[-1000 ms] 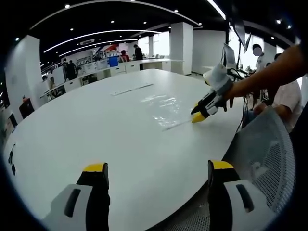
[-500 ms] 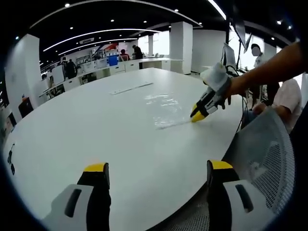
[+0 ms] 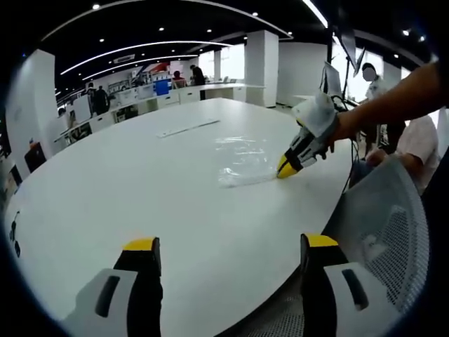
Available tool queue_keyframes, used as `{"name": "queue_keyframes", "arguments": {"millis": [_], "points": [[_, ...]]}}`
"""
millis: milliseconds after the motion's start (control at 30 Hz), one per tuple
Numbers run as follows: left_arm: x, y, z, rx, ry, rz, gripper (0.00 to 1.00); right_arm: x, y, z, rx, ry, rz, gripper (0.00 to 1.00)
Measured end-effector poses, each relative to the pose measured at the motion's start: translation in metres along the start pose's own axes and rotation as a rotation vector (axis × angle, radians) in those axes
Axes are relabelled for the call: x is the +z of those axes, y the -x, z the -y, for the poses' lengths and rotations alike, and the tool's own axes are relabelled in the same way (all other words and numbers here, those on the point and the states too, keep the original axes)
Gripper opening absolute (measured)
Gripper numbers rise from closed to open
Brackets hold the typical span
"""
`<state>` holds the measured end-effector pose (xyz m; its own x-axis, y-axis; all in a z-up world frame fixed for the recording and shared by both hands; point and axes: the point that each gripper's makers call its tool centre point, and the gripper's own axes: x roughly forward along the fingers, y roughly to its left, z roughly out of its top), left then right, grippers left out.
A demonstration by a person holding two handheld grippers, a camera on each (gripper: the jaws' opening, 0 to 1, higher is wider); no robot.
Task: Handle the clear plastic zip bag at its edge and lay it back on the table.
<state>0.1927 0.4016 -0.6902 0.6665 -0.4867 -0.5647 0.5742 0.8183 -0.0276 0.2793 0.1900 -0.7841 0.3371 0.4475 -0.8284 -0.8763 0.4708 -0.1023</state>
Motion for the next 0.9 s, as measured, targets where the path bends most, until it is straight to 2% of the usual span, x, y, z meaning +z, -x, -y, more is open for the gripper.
{"name": "queue_keyframes", "arguments": {"millis": [300, 633, 900], "points": [[0.001, -0.003, 0.002, -0.011, -0.003, -0.007, 0.79, 0.003, 0.002, -0.011, 0.012, 0.041, 0.012, 0.0], [0.0, -0.005, 0.004, -0.018, -0.006, -0.011, 0.79, 0.008, 0.008, -0.025, 0.035, 0.046, 0.035, 0.0], [-0.002, -0.006, 0.006, -0.027, -0.014, -0.021, 0.79, 0.016, 0.016, -0.037, 0.062, 0.117, 0.048, 0.0]]}}
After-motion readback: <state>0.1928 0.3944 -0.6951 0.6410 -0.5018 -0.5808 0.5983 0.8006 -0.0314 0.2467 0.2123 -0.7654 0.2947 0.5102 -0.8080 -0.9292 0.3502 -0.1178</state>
